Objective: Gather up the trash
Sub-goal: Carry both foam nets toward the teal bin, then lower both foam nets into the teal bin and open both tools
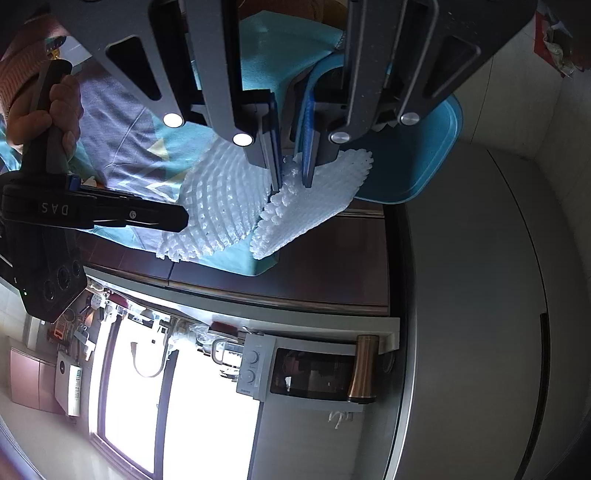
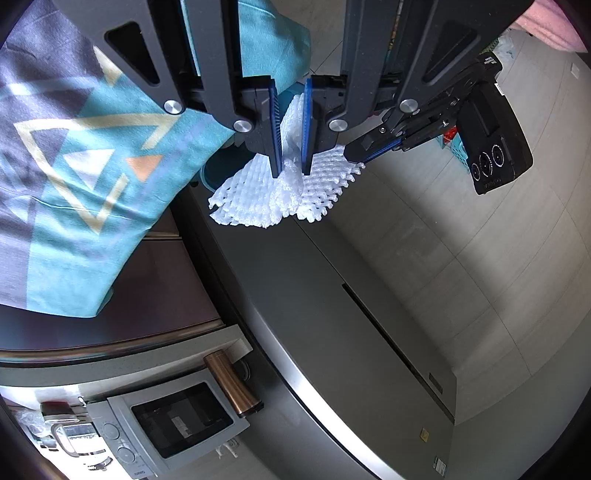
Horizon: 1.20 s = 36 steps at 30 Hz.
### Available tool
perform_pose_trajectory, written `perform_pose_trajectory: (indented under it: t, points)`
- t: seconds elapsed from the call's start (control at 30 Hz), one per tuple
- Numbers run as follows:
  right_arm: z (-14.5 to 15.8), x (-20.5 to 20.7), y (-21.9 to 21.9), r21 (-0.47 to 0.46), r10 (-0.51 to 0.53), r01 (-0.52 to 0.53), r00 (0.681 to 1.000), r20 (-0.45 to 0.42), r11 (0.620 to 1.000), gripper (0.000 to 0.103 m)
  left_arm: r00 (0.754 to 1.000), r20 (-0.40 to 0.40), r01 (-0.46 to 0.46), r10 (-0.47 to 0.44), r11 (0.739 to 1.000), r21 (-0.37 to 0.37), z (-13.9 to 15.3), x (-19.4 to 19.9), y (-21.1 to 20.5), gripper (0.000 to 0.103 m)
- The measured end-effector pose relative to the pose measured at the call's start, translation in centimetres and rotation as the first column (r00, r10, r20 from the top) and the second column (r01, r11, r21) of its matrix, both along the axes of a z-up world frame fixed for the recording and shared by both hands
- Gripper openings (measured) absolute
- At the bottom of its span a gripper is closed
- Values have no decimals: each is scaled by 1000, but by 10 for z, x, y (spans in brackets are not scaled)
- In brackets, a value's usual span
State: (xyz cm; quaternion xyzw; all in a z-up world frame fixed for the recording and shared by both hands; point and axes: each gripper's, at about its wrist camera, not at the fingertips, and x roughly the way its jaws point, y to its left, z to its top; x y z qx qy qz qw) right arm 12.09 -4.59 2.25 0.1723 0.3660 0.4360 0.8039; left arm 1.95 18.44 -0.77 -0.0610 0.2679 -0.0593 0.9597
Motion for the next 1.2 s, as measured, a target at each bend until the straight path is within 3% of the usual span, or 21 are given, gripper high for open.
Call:
perform_pose_trajectory:
  t: [0.5, 1.07, 1.2]
  points:
    - [-25, 20, 54, -104, 79, -85, 995, -66, 991, 11, 988, -105, -112, 111, 994, -4, -40, 19, 37, 12]
    - [-60, 37, 102, -245, 78, -110, 987, -140, 963, 13, 950, -263, -183, 167, 983, -35, -101, 58, 61, 13]
    - [-63, 34, 103, -256, 66, -102, 987, -145, 961, 18, 947, -278, -185, 163, 981, -53, -110, 63, 60, 21]
